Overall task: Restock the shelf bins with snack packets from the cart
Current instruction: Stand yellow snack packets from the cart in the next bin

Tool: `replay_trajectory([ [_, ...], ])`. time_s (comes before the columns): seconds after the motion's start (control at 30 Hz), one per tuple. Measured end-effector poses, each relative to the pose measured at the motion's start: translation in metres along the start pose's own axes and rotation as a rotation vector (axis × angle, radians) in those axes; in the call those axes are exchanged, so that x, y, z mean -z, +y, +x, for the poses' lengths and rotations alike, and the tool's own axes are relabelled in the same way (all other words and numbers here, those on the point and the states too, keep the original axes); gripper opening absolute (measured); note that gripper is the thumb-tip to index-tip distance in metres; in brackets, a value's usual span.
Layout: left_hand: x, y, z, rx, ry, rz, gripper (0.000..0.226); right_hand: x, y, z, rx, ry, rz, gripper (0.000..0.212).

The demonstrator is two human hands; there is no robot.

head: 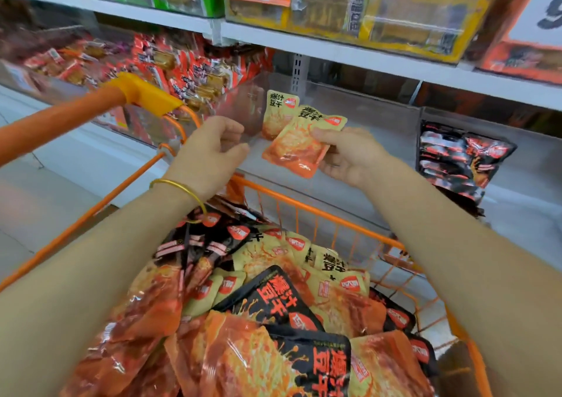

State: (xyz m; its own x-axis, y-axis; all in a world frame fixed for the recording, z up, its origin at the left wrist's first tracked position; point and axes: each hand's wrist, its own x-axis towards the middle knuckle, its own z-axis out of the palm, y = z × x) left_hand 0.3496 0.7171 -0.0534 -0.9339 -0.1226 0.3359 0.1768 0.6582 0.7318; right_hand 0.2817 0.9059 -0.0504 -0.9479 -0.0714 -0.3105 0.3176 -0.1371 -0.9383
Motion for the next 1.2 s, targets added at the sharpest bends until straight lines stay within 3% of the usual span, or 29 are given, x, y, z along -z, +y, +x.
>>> replay_trajectory([
  [0.17, 0.005, -0.022, -0.003, -0.039, -0.106, 0.232, 0.038, -0.006, 0.013, 0.032, -0.108, 0.097, 0.139, 0.013],
  [0.33, 0.014, -0.023, -0.008, -0.082, -0.131, 0.399, 0.035, -0.014, 0.019, 0.060, -0.068, 0.147, 0.107, 0.015],
  [0.43, 0.009, -0.019, -0.005, -0.154, -0.271, 0.497, 0.031, -0.023, 0.025, 0.080, 0.016, 0.193, -0.024, 0.028],
  [0.57, 0.003, -0.022, -0.003, -0.153, -0.362, 0.599, 0.034, -0.032, 0.031, 0.113, 0.164, 0.266, -0.486, 0.034],
  [0.67, 0.004, -0.030, -0.005, -0.147, -0.335, 0.584, 0.045, -0.043, 0.028, 0.128, 0.279, 0.306, -0.733, 0.034],
  [0.9, 0.005, -0.036, -0.009, -0.171, -0.290, 0.505, 0.063, -0.064, 0.033, 0.164, 0.426, 0.386, -0.891, 0.035],
  [1.2, 0.003, -0.042, -0.011, -0.166, -0.265, 0.456, 0.066, -0.074, 0.028, 0.188, 0.426, 0.488, -0.881, 0.039],
])
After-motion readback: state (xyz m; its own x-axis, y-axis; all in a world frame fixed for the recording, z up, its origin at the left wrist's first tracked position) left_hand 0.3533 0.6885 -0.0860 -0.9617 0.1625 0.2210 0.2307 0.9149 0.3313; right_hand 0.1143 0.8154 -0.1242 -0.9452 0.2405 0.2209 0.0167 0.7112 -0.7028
